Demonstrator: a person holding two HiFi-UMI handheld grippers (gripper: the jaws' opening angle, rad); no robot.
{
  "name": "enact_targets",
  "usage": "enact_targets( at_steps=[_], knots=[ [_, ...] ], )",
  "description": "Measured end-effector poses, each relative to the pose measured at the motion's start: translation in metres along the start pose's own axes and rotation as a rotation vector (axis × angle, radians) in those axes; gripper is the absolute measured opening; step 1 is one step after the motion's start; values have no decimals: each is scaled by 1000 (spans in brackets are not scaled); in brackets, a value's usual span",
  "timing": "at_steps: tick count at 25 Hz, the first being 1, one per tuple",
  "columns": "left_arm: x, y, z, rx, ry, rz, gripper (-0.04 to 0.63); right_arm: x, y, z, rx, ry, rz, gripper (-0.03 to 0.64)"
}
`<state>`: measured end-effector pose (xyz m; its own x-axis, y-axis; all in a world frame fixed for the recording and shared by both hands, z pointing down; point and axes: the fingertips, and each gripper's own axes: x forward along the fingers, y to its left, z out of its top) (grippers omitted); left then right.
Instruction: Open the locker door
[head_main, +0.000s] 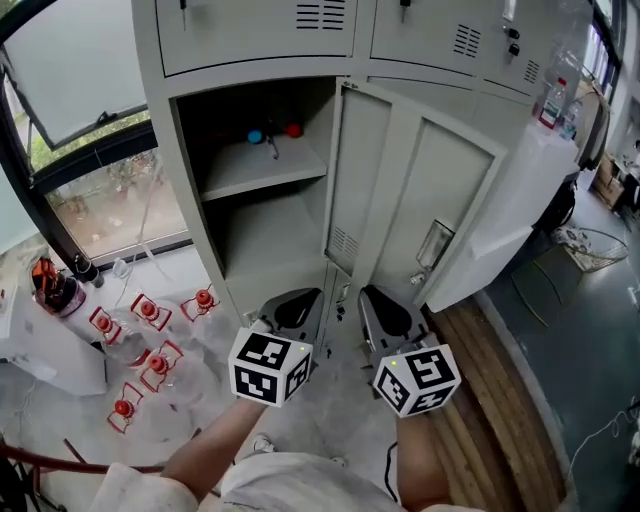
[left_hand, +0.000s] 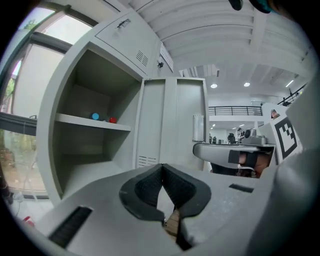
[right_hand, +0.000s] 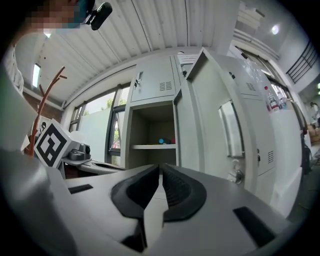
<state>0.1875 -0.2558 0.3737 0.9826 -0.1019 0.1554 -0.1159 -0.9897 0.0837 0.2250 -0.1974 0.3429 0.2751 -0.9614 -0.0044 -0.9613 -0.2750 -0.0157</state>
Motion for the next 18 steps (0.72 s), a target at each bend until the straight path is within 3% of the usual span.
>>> enact_targets(
  at_steps=[8, 18],
  knots=[
    [-31, 34, -3, -27, -13, 121, 6, 22, 41, -6, -11, 25, 124, 4],
    [-55, 46, -8, -50, -19, 185, 6, 28, 63, -8, -16, 30, 187, 3]
  ],
)
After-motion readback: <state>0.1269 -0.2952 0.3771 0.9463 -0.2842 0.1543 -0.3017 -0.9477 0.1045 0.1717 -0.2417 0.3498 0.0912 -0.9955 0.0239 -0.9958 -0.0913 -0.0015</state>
